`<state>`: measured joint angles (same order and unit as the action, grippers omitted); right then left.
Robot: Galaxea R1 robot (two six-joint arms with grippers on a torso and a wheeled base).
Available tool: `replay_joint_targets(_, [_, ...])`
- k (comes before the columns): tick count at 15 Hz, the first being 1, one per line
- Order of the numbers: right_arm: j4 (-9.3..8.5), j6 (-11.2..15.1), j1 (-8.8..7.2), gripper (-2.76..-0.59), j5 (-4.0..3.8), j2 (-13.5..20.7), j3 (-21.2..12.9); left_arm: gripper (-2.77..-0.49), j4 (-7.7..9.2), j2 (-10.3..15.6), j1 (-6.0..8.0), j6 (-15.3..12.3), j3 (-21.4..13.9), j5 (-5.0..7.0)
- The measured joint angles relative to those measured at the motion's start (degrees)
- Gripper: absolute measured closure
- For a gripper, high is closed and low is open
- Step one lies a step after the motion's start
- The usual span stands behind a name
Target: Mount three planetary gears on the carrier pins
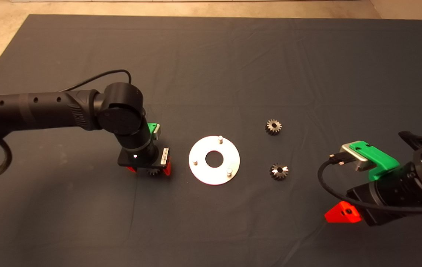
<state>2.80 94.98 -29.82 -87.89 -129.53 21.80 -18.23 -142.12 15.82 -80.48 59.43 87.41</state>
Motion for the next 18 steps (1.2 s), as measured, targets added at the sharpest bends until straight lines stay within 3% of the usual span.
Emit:
replay_joint_targets(5, [-0.02,0.00,0.00,-2.75,0.00,0.00,0.00,-1.98,0.05,-1.21,0.00,0.22,1.37,-0.01])
replay_joint_targets(14, [0.00,0.00,0.00,-2.75,0.02,0.00,0.00,-1.66,0.11,-1.22,0.00,0.22,1.87,-0.04])
replay_joint_targets(18, [-0.02,0.00,0.00,-2.75,0.02,0.00,0.00,-1.42,0.13,-1.21,-0.01,0.83,2.53,-0.01])
